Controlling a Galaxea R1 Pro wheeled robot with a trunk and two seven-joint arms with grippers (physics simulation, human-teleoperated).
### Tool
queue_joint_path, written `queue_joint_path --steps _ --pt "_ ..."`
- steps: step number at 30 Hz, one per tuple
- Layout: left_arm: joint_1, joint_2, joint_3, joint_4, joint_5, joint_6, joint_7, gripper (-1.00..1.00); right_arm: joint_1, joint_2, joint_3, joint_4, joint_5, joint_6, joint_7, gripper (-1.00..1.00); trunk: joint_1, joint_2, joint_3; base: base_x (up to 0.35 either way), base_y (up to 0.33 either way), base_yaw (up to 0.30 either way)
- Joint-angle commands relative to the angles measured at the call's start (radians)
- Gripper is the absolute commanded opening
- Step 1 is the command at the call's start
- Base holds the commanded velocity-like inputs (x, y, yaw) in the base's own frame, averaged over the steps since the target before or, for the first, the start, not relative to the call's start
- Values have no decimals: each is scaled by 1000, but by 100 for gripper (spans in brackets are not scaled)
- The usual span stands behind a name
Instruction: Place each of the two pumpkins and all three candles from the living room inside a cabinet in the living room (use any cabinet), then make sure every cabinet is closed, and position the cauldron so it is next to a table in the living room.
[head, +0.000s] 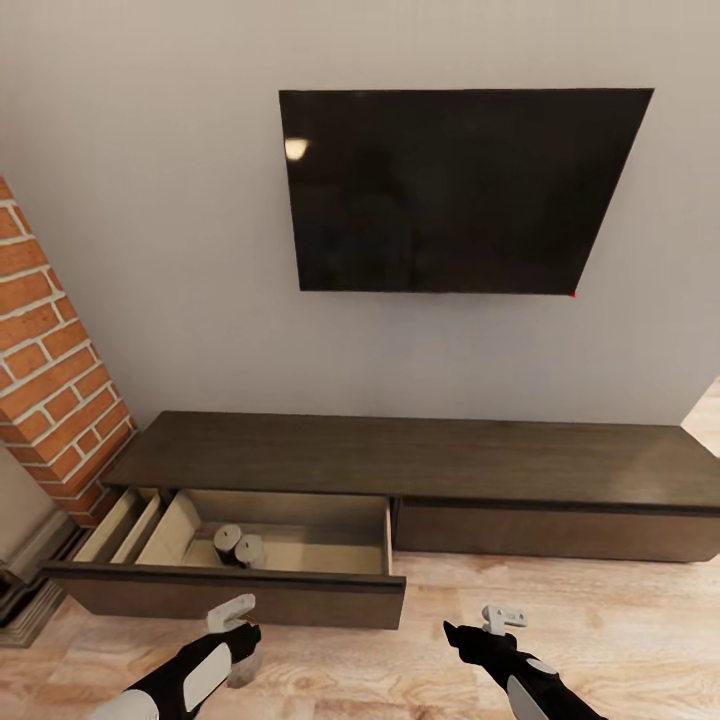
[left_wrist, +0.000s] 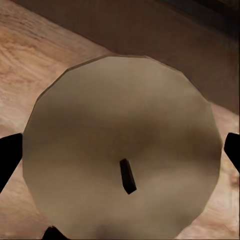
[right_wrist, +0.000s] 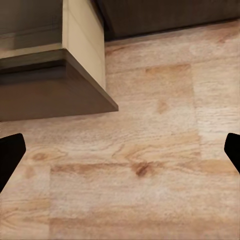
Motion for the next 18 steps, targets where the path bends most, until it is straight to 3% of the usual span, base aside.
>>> queue_joint_path --steps 1,2,5,7,8,12,18 --pt "-1 6 -5 -48 -3 79 8 -100 -1 -1 4 -1 -7 3 0 100 -4 7 2 0 0 0" --pt "-2 21 -3 -130 -4 189 12 -100 -1 -1 4 -1 -7 4 0 100 -8 14 5 0 0 0" --pt "-3 79 6 -317 -3 376 18 -100 -1 -1 4 -1 -7 4 0 100 -19 35 15 0 0 0" --pt "-3 114 69 -494 -4 513 19 -100 -1 -1 4 -1 -7 4 0 100 -27 49 21 0 0 0" --pt "-3 123 121 -586 -9 581 20 -100 -1 -1 4 -1 -7 4 0 100 -31 56 24 0 0 0" --pt "-2 131 190 -707 -15 654 48 -100 -1 -1 4 -1 -7 4 0 100 -46 84 37 0 0 0" --pt "-2 132 213 -741 -16 672 83 -100 -1 -1 5 -3 -6 3 0 100 -61 112 49 0 0 0"
